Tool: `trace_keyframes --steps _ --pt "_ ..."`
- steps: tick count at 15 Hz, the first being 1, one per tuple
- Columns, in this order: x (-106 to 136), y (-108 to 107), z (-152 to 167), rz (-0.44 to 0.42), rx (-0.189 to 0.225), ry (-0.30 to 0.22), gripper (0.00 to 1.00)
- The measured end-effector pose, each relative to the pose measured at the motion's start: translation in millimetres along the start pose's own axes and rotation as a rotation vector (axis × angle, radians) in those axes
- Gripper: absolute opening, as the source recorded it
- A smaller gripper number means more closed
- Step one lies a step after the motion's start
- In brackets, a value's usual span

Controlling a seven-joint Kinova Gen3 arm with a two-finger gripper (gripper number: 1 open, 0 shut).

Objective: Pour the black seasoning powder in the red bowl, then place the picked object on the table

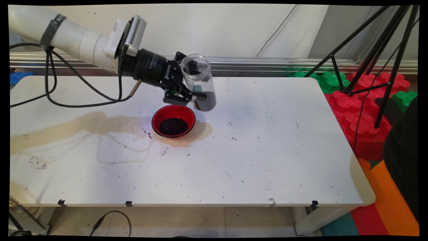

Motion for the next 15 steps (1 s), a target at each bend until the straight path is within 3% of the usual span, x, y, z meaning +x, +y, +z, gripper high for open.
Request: trace_keyframes --steps 6,15 --pt "-15.6 10.3 11.5 -0.130 -0.058 0.005 0.00" --pt "-41.5 26.1 28.3 -0.267 -0.105 -0.021 0.00"
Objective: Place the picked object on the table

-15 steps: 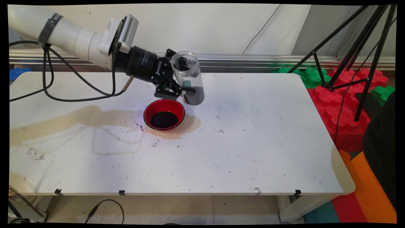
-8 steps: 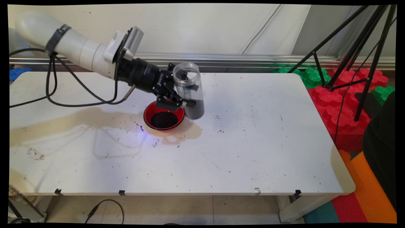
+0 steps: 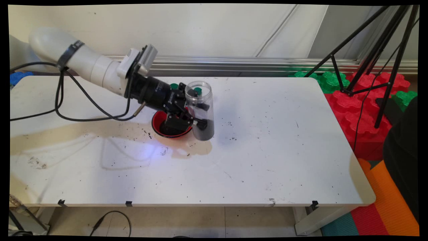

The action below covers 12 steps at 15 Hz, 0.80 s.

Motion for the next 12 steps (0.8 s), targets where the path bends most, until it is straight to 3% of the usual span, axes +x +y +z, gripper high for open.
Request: trace_keyframes --steps 12 --pt "-44.4 9.5 18.5 -0.110 -0.040 -0.077 0.00"
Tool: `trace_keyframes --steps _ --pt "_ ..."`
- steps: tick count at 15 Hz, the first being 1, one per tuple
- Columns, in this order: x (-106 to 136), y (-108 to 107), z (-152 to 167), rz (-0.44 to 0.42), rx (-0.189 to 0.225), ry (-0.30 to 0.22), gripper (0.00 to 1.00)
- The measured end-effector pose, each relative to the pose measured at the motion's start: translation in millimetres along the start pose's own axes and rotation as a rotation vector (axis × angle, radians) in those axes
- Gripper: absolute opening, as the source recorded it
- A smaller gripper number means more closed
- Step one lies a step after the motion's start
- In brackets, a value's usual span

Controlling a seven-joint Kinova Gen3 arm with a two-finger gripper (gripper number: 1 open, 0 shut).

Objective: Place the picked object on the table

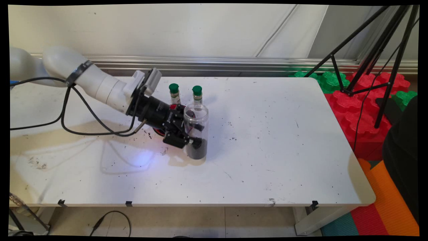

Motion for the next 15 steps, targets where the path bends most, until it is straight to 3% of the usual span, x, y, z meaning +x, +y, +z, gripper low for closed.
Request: trace_keyframes --steps 12,13,15 --pt "-31.1 7.4 7.0 -0.035 -0.022 -0.059 0.00" --pt "-32.6 8.0 7.0 -0.036 -0.023 -0.061 1.00" --pt "-34.9 8.9 6.9 -0.037 -0.024 -0.064 1.00"
